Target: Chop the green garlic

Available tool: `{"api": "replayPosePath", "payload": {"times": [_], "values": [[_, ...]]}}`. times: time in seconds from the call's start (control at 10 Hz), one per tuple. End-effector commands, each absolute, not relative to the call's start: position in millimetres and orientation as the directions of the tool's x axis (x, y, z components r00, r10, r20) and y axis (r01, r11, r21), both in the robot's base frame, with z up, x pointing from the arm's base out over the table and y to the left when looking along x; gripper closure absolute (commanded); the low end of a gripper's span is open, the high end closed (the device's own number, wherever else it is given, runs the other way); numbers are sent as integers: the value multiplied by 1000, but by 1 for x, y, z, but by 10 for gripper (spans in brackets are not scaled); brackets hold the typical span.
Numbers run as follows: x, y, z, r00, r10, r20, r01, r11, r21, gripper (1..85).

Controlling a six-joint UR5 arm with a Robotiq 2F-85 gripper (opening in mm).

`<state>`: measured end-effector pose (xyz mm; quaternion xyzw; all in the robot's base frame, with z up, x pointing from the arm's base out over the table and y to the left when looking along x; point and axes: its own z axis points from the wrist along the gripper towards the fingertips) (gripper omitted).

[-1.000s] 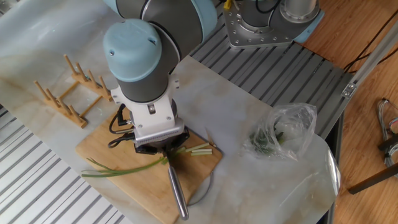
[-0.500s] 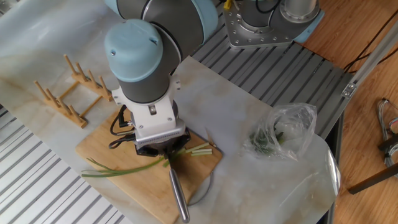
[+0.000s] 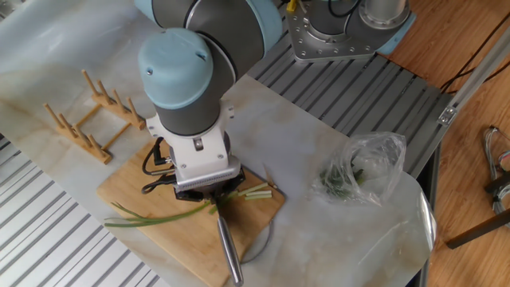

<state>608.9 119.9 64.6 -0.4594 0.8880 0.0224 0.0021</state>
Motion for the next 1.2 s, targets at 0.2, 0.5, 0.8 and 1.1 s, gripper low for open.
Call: {"api": "replayPosePath", "payload": {"times": [0.2,0.5,0.8,1.1], "values": [[611,131,62,-595,-803,-35,-804,594,27,843],[612,133,53,-596,-802,-40,-803,596,18,843],[609,126,69,-585,-811,-5,-811,585,11,843],[609,128,71,-579,-815,-14,-815,579,21,843]]}}
